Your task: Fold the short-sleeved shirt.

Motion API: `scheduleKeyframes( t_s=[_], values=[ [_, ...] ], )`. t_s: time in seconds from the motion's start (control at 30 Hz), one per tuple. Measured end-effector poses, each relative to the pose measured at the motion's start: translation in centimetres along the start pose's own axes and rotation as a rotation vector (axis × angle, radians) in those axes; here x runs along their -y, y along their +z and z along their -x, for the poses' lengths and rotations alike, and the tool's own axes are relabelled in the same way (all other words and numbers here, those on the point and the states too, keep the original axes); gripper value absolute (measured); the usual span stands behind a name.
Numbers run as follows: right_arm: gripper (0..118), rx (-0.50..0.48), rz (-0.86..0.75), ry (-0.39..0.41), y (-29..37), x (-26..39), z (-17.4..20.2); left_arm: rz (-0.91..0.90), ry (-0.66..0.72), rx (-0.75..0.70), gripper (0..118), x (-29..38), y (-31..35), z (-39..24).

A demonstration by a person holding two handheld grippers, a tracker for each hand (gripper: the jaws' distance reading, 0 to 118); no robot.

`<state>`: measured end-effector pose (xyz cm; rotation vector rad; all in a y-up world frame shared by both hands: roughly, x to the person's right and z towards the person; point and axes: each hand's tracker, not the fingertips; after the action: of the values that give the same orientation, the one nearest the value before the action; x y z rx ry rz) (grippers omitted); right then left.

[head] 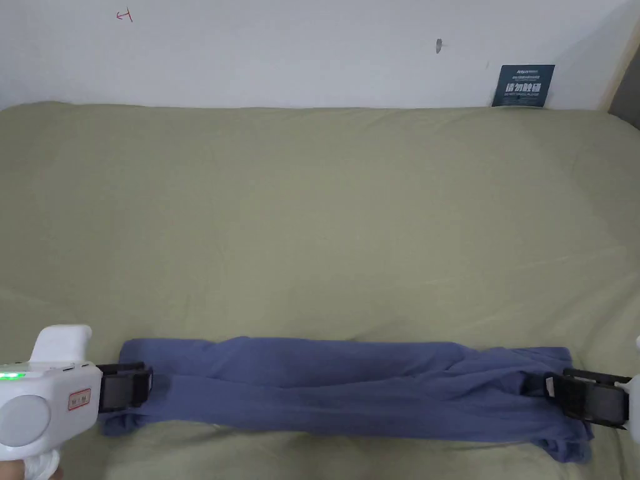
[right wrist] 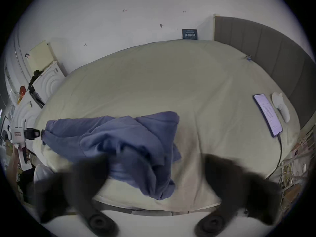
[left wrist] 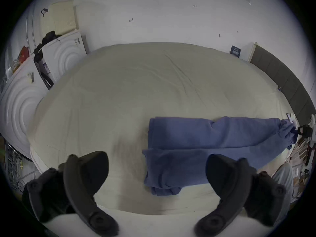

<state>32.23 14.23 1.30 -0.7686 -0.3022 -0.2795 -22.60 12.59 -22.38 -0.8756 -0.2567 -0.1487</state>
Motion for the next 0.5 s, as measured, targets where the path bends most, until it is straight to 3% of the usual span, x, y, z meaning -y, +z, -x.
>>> scheduleKeyframes(
  t_s=[0.1,0.13,0.17,0.2,0.23,0.27,0.3,0.5],
  values=[
    [106,0.002,-0.056,0.003,-0.1,-0.3,0.6,-0.033,0.019,0.016,106,-0.5,0.7,-0.5],
    [97,0.003,-0.064,0.013,-0.1,-0.5,1.1,-0.048,0.018,0.019,90,-0.7,1.0,-0.9],
    [81,0.012,-0.085,0.028,0.0,-0.7,1.7,-0.070,0.018,0.023,70,-0.9,1.4,-1.3],
    [57,0.031,-0.128,0.046,0.2,-0.9,2.4,-0.101,0.020,0.016,40,-1.1,1.7,-1.6],
    [19,0.047,-0.163,0.062,0.0,-1.0,2.8,-0.123,0.022,0.018,2,-1.3,2.0,-2.0],
    [3,0.067,-0.200,0.080,-0.1,-1.1,3.9,-0.146,0.030,0.015,0,-1.6,2.3,-2.7],
    [2,0.105,-0.241,0.101,-0.3,-1.3,5.2,-0.193,0.040,0.019,0,-1.9,2.8,-3.5],
    [1,0.111,-0.408,0.161,-1.3,-2.5,11.3,-0.307,-0.005,0.051,0,-3.4,3.7,-7.6]
  ],
)
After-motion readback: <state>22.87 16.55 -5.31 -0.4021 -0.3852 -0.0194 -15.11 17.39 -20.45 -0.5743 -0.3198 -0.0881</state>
